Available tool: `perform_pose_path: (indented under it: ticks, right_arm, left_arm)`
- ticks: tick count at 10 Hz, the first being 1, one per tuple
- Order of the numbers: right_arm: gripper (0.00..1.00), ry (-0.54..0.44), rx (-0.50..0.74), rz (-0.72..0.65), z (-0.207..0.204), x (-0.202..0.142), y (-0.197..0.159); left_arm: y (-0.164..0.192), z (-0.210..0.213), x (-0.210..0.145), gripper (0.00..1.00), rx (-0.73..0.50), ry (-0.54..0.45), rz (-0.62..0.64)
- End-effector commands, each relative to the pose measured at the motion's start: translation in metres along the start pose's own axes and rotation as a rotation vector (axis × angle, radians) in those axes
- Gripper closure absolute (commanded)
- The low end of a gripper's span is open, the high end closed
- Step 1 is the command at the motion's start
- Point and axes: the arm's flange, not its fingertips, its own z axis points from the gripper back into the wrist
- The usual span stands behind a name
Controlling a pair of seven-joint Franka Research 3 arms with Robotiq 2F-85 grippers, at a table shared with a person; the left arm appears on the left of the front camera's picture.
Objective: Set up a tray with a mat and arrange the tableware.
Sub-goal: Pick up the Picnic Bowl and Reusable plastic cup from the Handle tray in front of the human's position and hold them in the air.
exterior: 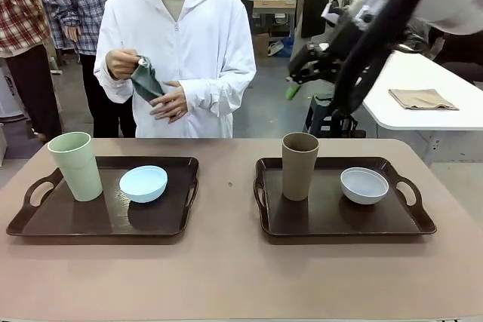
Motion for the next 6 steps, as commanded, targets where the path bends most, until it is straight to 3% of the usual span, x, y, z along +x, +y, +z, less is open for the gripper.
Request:
perform_pose_path:
  ticks: [1, 2, 6]
  right_arm:
    - [0.0, 0.005, -0.025, -0.045, -0.021, 0.037, 0.005]
    - [0.0, 0.0, 0.0, 0.0, 0.0, 0.0, 0.0]
    - [0.0, 0.0, -0.007, -0.012, -0.005, 0.013, 0.005]
  left_arm:
    - [0.009, 0.002, 0.011, 0.0, -0.019, -0.006, -0.015]
    - [0.0, 0.0, 0.0, 0.0, 0.0, 0.0, 0.0]
    - [0.003, 0.0, 0.005, 0.0, -0.002, -0.002, -0.006]
